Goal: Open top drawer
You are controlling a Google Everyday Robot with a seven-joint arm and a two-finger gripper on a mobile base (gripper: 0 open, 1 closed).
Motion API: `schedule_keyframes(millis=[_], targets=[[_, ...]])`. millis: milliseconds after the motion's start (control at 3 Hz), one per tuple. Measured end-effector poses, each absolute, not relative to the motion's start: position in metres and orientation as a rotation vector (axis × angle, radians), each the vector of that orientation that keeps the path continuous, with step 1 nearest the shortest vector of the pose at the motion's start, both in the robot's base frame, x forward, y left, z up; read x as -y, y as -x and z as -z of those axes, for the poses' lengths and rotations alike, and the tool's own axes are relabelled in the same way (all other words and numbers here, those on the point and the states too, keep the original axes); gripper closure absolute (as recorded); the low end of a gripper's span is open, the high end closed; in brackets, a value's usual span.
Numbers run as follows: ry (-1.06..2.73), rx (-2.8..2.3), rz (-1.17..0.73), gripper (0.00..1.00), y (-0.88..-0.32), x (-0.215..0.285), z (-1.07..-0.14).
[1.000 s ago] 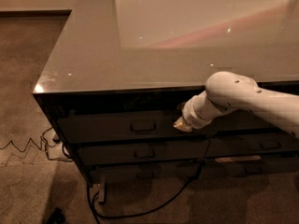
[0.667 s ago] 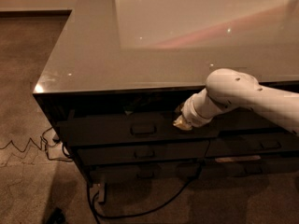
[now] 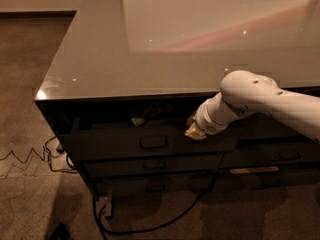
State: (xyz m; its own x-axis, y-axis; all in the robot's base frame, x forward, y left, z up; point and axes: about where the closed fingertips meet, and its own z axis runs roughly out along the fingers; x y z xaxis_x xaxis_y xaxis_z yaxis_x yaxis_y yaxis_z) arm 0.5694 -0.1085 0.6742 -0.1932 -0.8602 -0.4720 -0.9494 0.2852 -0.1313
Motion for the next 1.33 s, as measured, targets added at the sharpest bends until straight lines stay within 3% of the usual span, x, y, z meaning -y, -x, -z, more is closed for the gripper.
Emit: schedule_keyframes(millis=[1000, 1333], targets=[[1.676, -2.079, -0.264, 0.12, -0.581, 0.088, -0.671], [1.779, -2.030, -0.271, 0.00, -0.575, 0.070, -0.664]])
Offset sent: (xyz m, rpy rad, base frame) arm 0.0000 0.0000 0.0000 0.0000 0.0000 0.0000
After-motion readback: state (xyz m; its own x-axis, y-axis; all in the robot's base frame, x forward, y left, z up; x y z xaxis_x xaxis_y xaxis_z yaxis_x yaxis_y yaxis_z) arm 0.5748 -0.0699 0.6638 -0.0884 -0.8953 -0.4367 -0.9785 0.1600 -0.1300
